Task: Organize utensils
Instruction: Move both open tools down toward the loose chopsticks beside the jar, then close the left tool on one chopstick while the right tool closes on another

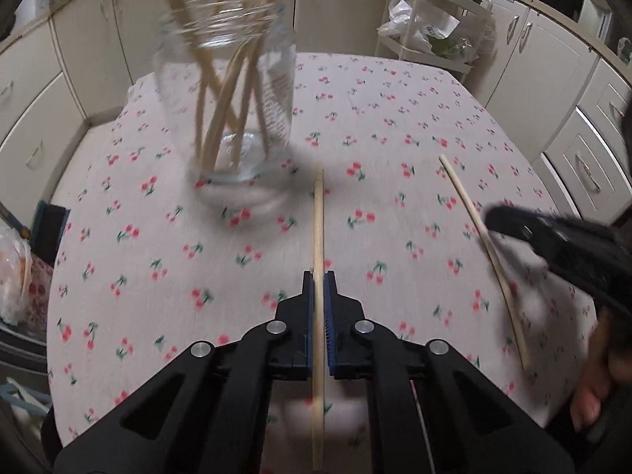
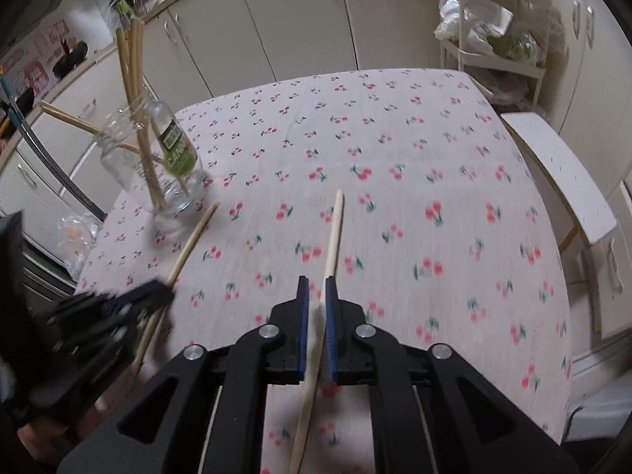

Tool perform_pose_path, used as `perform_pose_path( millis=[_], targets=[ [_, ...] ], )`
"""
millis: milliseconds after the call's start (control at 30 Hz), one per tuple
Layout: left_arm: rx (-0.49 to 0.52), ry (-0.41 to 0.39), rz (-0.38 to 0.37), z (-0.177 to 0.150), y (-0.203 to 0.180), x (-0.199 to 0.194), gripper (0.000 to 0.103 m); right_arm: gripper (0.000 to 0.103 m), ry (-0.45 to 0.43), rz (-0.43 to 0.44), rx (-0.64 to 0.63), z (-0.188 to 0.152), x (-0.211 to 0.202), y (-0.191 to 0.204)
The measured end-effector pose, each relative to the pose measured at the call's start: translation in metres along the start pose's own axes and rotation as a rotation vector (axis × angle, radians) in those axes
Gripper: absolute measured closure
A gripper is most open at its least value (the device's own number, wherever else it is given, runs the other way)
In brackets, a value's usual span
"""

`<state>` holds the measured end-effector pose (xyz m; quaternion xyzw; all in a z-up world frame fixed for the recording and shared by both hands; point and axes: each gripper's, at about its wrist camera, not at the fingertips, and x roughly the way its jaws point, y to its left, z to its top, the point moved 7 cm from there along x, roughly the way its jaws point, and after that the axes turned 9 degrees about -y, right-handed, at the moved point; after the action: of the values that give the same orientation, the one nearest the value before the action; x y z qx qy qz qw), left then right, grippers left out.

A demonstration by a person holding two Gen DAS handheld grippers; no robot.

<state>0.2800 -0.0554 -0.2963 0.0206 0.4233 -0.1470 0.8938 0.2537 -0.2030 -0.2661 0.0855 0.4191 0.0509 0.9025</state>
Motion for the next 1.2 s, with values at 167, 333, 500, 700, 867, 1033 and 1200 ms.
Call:
perform_pose_path(
  millis=[167, 333, 500, 700, 867, 1033, 1200],
  targets=[
    [-0.019, -0.017, 0.014, 0.019, 0.005, 0.008, 0.087, 0.067, 0.006, -0.035, -0.048, 0.002, 0.012, 0.001],
    [-0.006, -0.034, 0.055, 0.039, 0.002, 0.026, 0.067, 0.072, 0.006, -0.056, -0.070, 0.000, 0.016, -0.003],
    [0.049, -0.031, 0.083, 0.040, -0.003, 0.038, 0.092, 0.092, -0.016, -0.081, -0.082, 0.002, 0.017, -0.009],
    [0.074, -0.027, 0.041, 0.033, -0.008, 0.026, 0.098, 0.097, -0.011, -0.019, -0.052, 0.002, 0.008, -0.004],
    [0.022, 0.003, 0.016, 0.032, 0.005, 0.024, 0.098, 0.097, 0.013, -0.013, -0.043, 0.003, 0.008, -0.004],
    [0.005, 0.012, 0.015, 0.036, 0.010, 0.029, 0.093, 0.096, 0.038, -0.018, -0.071, 0.002, 0.016, -0.002],
    [0.031, 0.002, 0.038, 0.036, 0.005, 0.036, 0.081, 0.096, 0.030, -0.043, -0.129, 0.001, 0.020, 0.002]
  ],
)
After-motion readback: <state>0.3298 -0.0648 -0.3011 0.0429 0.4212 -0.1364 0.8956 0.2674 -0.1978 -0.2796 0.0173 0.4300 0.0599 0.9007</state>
